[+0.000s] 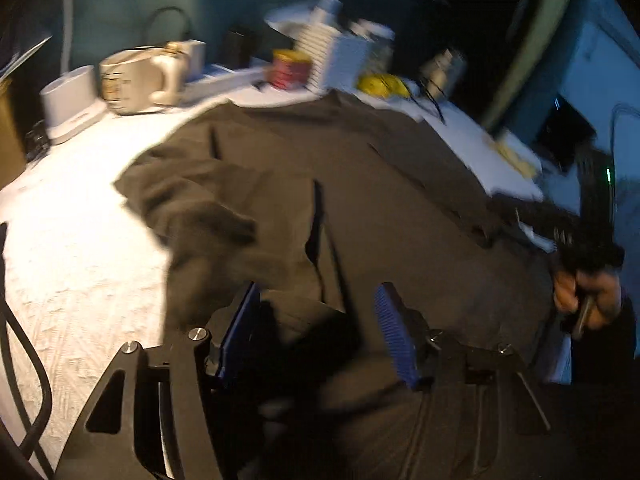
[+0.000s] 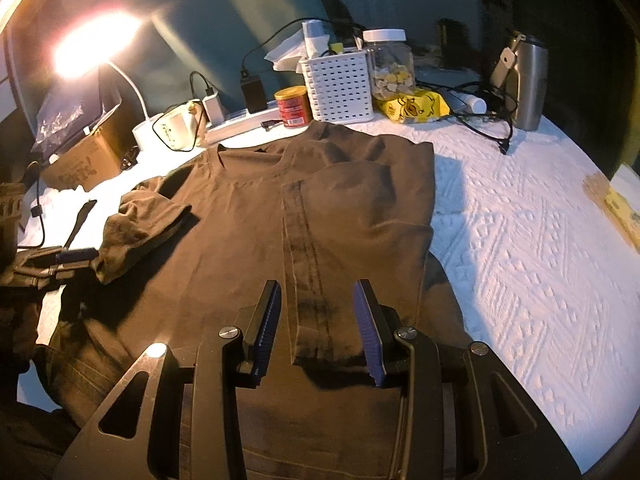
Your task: Fold small clothes
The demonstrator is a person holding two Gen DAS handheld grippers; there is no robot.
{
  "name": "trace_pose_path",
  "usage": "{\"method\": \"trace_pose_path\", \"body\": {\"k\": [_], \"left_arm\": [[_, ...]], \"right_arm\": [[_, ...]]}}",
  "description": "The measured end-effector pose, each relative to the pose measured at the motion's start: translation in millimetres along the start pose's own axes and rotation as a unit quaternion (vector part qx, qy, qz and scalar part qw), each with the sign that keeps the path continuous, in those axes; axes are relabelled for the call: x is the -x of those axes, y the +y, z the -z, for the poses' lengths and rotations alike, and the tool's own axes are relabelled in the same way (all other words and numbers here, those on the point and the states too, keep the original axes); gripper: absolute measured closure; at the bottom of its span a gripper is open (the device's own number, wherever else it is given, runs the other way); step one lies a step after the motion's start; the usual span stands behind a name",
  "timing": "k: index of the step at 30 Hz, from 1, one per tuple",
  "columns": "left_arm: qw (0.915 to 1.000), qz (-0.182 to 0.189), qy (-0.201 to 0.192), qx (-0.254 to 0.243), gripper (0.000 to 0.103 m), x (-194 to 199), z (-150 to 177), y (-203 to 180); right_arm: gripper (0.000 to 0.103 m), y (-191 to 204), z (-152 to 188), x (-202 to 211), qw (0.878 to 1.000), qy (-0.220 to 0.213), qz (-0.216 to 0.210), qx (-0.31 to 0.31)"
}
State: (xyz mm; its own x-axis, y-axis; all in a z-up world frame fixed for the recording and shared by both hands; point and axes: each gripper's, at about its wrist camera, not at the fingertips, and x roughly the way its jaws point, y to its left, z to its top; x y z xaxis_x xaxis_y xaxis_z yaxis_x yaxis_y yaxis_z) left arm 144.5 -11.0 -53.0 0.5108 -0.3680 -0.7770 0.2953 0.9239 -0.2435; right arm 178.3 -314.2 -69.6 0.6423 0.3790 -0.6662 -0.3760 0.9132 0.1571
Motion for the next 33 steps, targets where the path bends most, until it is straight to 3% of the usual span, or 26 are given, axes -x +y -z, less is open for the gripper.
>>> {"method": "trace_pose_path", "body": {"k": [6, 14, 20, 26, 33], "left_arm": [[0.9989, -0.002, 0.045, -0.016, 0.043, -10.6, 8.3, -5.7], [0.9989, -0.048, 0.005, -0.003, 0.042, 5.0, -6.5, 13.5], [0.9964, -0.013, 0.079, -0.028, 0.042, -21.5, 4.0, 13.6], [0.9928, 0.03, 0.103, -0.055, 0.042, -14.4, 16.6, -6.9], [0.9915, 0.032, 0.108, -0.064, 0.042, 0.9, 23.4, -12.8]], "right_arm": [[0.063, 1.2, 0.4, 0.6, 1.0, 0.0, -0.004, 0.005], [0.063, 0.5, 0.8, -1.1, 1.0, 0.002, -0.003, 0.0], [0.063, -1.1, 1.7, -2.2, 1.0, 0.002, -0.001, -0.003], [0.063, -4.3, 3.7, -4.1, 1.0, 0.006, 0.002, -0.009], [0.063, 0.4, 2.9, -4.8, 1.0, 0.008, -0.002, -0.004]]}}
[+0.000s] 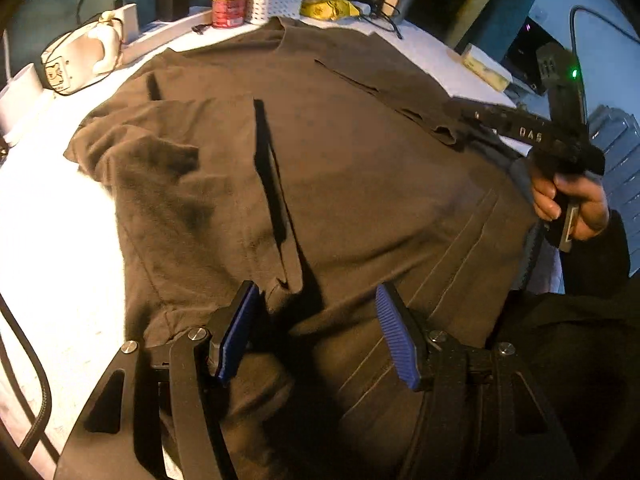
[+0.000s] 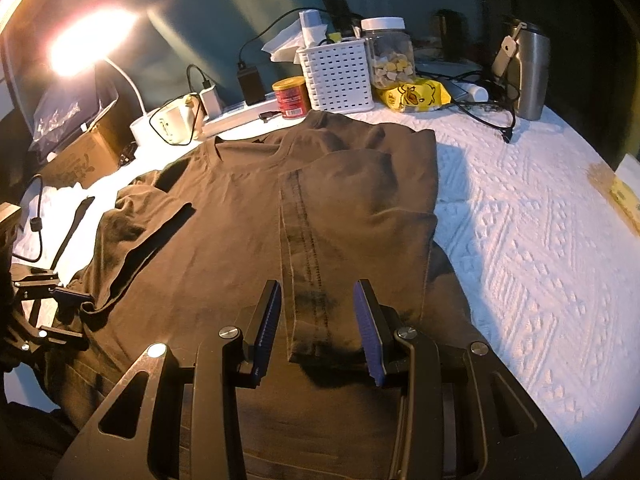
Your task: Fold small clothes
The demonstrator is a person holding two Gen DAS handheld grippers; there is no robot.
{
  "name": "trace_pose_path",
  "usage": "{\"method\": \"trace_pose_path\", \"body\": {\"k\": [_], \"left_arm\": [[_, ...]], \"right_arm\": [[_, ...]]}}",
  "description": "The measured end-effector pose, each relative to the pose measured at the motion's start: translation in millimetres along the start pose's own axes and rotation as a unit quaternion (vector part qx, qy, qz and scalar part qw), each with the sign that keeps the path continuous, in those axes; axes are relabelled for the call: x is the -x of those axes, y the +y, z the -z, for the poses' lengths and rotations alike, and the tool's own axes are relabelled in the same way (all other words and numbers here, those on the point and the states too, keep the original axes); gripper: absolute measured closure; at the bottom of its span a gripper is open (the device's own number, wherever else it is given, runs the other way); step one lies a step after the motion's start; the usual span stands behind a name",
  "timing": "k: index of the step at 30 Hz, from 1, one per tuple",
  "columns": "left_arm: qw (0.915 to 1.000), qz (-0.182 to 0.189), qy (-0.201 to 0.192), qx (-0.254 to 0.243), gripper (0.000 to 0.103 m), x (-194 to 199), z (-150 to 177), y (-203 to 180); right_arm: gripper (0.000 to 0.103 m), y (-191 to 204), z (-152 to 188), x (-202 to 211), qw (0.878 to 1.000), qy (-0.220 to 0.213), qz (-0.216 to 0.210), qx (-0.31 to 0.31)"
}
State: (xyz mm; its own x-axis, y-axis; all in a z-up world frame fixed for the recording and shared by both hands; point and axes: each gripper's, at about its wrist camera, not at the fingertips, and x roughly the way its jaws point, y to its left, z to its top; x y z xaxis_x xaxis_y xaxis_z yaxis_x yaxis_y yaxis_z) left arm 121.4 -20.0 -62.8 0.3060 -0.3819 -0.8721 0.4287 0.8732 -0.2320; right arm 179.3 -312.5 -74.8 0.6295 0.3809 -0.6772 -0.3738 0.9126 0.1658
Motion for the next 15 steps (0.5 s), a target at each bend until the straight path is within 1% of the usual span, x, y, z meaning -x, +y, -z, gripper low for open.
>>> {"method": "trace_pose_path", "body": {"k": [4, 6, 8, 11, 15], "left_arm": [[0.9987, -0.03, -0.036, 0.022, 0.042, 15.8, -8.5, 20.7], [0.9961, -0.051, -0.055, 0.046, 0.042, 20.5, -16.0, 39.6], [0.992, -0.068, -0.076, 0.073, 0.042, 23.1, -25.6, 61.2], [0.9849, -0.085, -0.096, 0.116, 0.042, 20.1, -37.9, 95.3], [0.974, -0.087, -0.113, 0.177, 0.042, 12.4, -50.0, 132.5]], "right_arm": [[0.063, -0.5, -1.6, 1.7, 1.0, -0.003, 0.001, -0.001], [0.063, -1.3, -1.8, 2.4, 1.0, -0.004, 0.002, -0.002], [0.063, -2.4, -2.4, 2.1, 1.0, -0.003, 0.004, -0.003], [0.063, -5.0, -3.3, 0.8, 1.0, -0.001, 0.006, -0.006], [0.063, -8.0, -5.5, -1.5, 1.0, 0.001, 0.01, -0.009]]}}
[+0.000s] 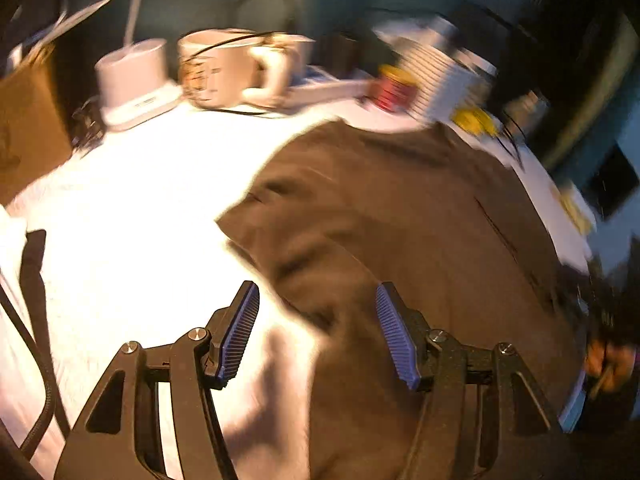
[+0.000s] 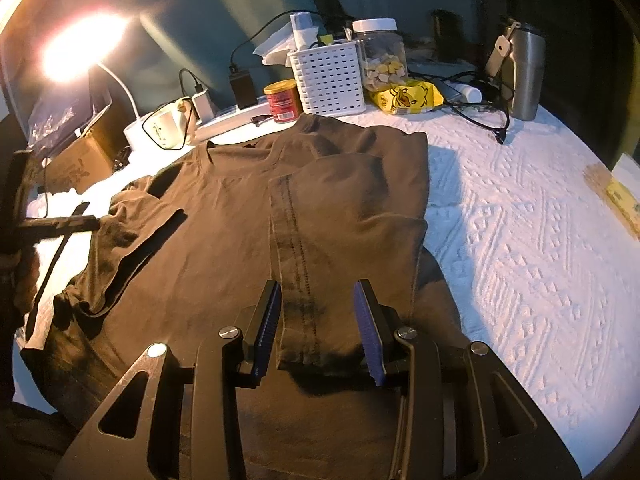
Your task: Fold small clothes
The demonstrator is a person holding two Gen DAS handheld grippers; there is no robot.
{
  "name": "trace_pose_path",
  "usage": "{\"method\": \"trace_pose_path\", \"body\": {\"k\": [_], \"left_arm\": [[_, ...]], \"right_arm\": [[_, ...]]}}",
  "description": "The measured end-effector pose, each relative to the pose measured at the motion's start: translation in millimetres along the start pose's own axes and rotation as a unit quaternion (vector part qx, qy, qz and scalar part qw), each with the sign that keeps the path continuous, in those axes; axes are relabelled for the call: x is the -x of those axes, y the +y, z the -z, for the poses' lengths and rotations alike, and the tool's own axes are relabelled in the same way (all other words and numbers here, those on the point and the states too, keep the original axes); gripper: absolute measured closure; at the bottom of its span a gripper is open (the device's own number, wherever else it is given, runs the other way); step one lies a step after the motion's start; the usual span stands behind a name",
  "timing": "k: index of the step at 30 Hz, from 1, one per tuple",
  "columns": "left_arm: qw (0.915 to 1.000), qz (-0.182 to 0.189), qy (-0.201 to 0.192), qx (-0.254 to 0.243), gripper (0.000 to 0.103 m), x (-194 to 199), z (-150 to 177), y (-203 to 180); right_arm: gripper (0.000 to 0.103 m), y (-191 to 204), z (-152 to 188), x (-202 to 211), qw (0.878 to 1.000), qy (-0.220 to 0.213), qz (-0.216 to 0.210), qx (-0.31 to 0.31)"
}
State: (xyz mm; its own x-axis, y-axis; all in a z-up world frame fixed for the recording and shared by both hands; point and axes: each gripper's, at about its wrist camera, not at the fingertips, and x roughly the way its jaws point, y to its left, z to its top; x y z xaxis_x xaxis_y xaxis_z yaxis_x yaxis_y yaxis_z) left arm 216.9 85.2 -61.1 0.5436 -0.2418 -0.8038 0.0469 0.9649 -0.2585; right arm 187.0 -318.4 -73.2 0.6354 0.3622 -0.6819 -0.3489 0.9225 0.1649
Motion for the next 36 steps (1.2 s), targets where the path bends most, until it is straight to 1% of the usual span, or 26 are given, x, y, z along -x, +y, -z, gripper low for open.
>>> {"method": "trace_pose_path", "body": {"k": [4, 5, 6, 7, 8, 9, 10, 11, 13, 14, 16, 19, 21, 24, 25, 27, 32, 34, 36], "left_arm": [[0.9994, -0.017, -0.001, 0.03, 0.042, -17.0, -10.1, 16.5], [0.9994, -0.018, -0.003, 0.031, 0.043, -19.5, -11.8, 16.5], [0.9994, -0.018, -0.005, 0.028, 0.045, -21.6, -12.9, 17.2], [0.9996, -0.019, -0.01, 0.021, 0.072, -23.3, -12.3, 15.6], [0.9996, -0.024, -0.013, 0.013, 0.086, -26.0, -12.7, 14.6], [0.9994, -0.027, -0.013, 0.015, 0.091, -29.9, -14.2, 15.3], [0.9995, -0.021, -0.019, 0.017, 0.096, -30.6, -13.7, 15.7], [0.9994, -0.021, -0.025, 0.014, 0.097, -29.9, -13.2, 15.5], [0.9985, -0.039, -0.038, 0.005, 0.098, -31.2, -17.5, 14.0], [0.9971, -0.059, -0.047, -0.004, 0.098, -29.7, -18.7, 13.8], [0.9903, -0.118, -0.067, -0.029, 0.098, -24.8, -21.2, 15.0], [0.9892, -0.128, -0.057, -0.043, 0.098, -27.0, -20.8, 22.7], [0.9867, -0.143, -0.049, -0.06, 0.098, -33.8, -16.7, 22.5], [0.983, -0.165, -0.046, -0.066, 0.092, -35.1, -16.5, 19.4], [0.983, -0.167, -0.04, -0.064, 0.09, -34.1, -17.2, 19.0], [0.9819, -0.176, -0.036, -0.06, 0.083, -29.9, -17.0, 17.8], [0.9823, -0.162, -0.044, -0.083, 0.081, -6.9, 0.5, -4.4], [0.9824, -0.155, -0.038, -0.097, 0.072, -2.4, 8.8, -16.1], [0.9813, -0.148, -0.037, -0.117, 0.067, 3.0, 20.8, -31.9]], "right_arm": [[0.063, -5.0, -3.5, -3.7, 1.0, 0.001, 0.009, -0.006], [0.063, -5.9, -4.5, -4.7, 1.0, 0.001, 0.011, -0.008], [0.063, -7.0, -5.5, -6.1, 1.0, 0.002, 0.014, -0.009], [0.063, -7.9, -6.8, -7.8, 1.0, 0.003, 0.016, -0.01], [0.063, -8.7, -8.1, -9.9, 1.0, 0.005, 0.018, -0.012], [0.063, -8.9, -9.2, -12.0, 1.0, 0.007, 0.019, -0.012], [0.063, -8.7, -10.9, -14.5, 1.0, 0.009, 0.02, -0.013], [0.063, -8.2, -12.1, -16.4, 1.0, 0.011, 0.02, -0.012], [0.063, -6.0, -14.5, -20.1, 1.0, 0.015, 0.019, -0.01], [0.063, -4.9, -15.7, -21.5, 1.0, 0.016, 0.019, -0.008], [0.063, -2.9, -18.3, -24.6, 1.0, 0.019, 0.018, -0.005], [0.063, -0.4, -20.5, -28.8, 1.0, 0.022, 0.017, -0.004], [0.063, 1.7, -21.0, -30.7, 1.0, 0.024, 0.016, -0.001], [0.063, 4.2, -21.7, -31.2, 1.0, 0.024, 0.015, 0.0], [0.063, 5.2, -21.8, -30.6, 1.0, 0.024, 0.015, 0.001], [0.063, 5.6, -21.2, -29.0, 1.0, 0.022, 0.015, 0.001], [0.063, 6.0, -17.7, -22.0, 1.0, 0.016, 0.015, 0.001], [0.063, 6.2, -15.9, -19.7, 1.0, 0.014, 0.015, 0.0], [0.063, 7.5, -13.8, -16.4, 1.0, 0.012, 0.013, 0.002]]}}
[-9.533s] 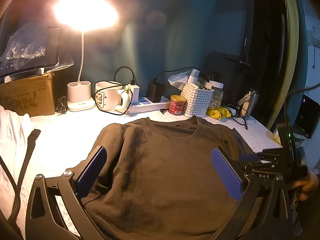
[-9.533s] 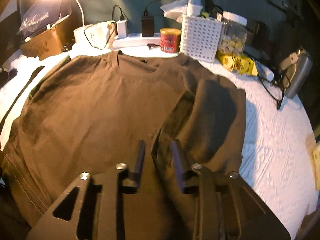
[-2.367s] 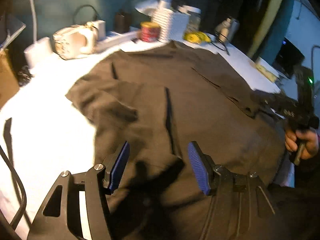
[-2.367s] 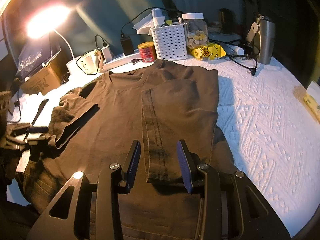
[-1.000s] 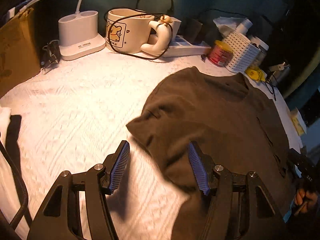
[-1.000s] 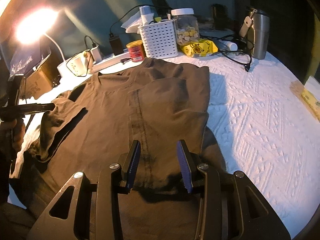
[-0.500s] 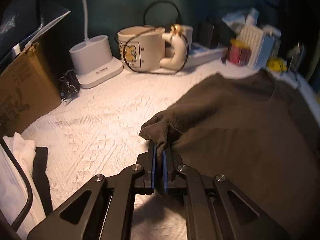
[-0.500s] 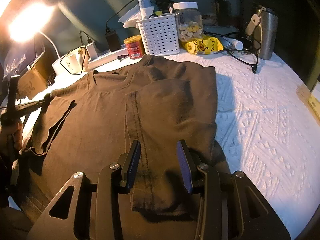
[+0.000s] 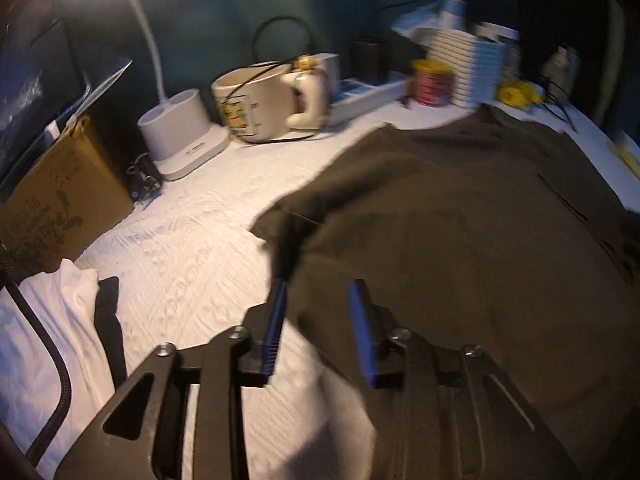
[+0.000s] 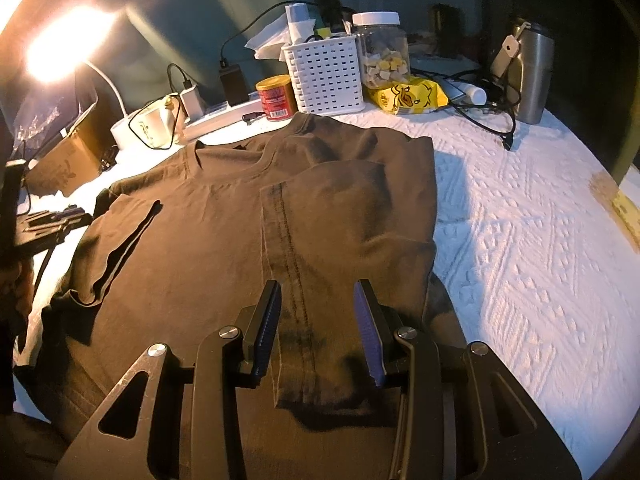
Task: Fold small clothes
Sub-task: 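Press the folded side flat with the open left gripper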
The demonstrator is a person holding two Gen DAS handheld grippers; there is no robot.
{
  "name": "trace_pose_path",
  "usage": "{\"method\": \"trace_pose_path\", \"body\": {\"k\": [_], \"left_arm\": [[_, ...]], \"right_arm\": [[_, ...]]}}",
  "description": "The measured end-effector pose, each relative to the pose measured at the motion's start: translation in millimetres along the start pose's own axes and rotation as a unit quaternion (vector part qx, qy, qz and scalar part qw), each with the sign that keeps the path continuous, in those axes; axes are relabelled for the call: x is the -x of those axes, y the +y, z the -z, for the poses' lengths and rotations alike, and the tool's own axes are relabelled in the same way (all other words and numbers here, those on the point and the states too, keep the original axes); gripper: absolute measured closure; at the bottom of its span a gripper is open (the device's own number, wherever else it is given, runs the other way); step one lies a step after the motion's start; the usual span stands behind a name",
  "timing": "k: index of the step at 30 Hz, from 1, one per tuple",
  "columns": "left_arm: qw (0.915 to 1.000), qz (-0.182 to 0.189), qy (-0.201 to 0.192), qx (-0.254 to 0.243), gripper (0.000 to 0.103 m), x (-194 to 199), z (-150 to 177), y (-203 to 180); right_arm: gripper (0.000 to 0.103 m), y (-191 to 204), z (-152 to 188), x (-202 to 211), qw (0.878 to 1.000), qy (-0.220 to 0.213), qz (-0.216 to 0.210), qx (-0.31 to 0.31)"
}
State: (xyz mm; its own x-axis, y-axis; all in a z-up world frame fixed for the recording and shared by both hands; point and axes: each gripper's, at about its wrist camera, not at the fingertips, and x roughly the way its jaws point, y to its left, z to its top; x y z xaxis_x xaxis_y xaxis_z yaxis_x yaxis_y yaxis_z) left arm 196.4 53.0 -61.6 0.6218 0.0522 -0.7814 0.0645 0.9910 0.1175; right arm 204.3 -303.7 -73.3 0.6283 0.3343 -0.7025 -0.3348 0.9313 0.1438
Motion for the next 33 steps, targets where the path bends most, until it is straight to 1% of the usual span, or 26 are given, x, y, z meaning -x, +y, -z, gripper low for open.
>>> {"method": "trace_pose_path", "body": {"k": [3, 5, 7, 9, 14, 16, 17, 20, 23, 28, 31, 33], "left_arm": [[0.9992, 0.012, 0.004, -0.037, 0.067, 11.2, 11.0, -21.7], [0.9974, 0.016, 0.019, -0.067, 0.065, 12.8, 19.7, -36.2], [0.9951, 0.0, 0.039, -0.09, 0.059, 9.0, 27.3, -46.7], [0.9934, -0.008, 0.044, -0.105, 0.059, 9.6, 34.4, -55.4], [0.9928, 0.005, 0.044, -0.111, 0.058, 20.6, 40.6, -65.2], [0.9916, 0.004, 0.044, -0.122, 0.051, 22.9, 43.5, -70.2], [0.9909, 0.003, 0.043, -0.128, 0.05, 24.1, 44.8, -73.5], [0.9898, -0.007, 0.038, -0.137, 0.05, 27.2, 46.5, -80.3], [0.9898, 0.001, 0.037, -0.138, 0.05, 31.1, 48.7, -86.5], [0.9897, 0.0, 0.028, -0.141, 0.05, 39.1, 49.8, -92.1], [0.9913, -0.004, 0.014, -0.131, 0.05, 48.5, 48.4, -92.3], [0.9922, -0.008, -0.003, -0.125, 0.05, 57.6, 46.7, -93.3]], "right_arm": [[0.063, 2.5, 2.9, 5.5, 1.0, -0.004, -0.003, 0.003], [0.063, 4.1, 5.7, 9.0, 1.0, -0.008, -0.004, 0.004], [0.063, 5.4, 8.8, 12.5, 1.0, -0.01, -0.005, 0.004], [0.063, 6.8, 11.7, 16.0, 1.0, -0.012, -0.006, 0.004], [0.063, 7.4, 19.0, 24.4, 1.0, -0.017, -0.005, 0.004], [0.063, 6.6, 22.2, 27.0, 1.0, -0.018, -0.003, 0.003], [0.063, 6.0, 23.8, 28.5, 1.0, -0.018, -0.003, 0.001], [0.063, 4.6, 27.6, 32.8, 1.0, -0.021, -0.002, 0.0], [0.063, 3.4, 31.2, 38.7, 1.0, -0.026, -0.001, 0.0], [0.063, -4.5, 36.3, 50.7, 0.999, -0.036, 0.008, -0.002], [0.063, -12.1, 40.5, 61.3, 0.999, -0.045, 0.015, -0.004], [0.063, -17.7, 43.8, 67.5, 0.999, -0.049, 0.02, -0.005]]}}
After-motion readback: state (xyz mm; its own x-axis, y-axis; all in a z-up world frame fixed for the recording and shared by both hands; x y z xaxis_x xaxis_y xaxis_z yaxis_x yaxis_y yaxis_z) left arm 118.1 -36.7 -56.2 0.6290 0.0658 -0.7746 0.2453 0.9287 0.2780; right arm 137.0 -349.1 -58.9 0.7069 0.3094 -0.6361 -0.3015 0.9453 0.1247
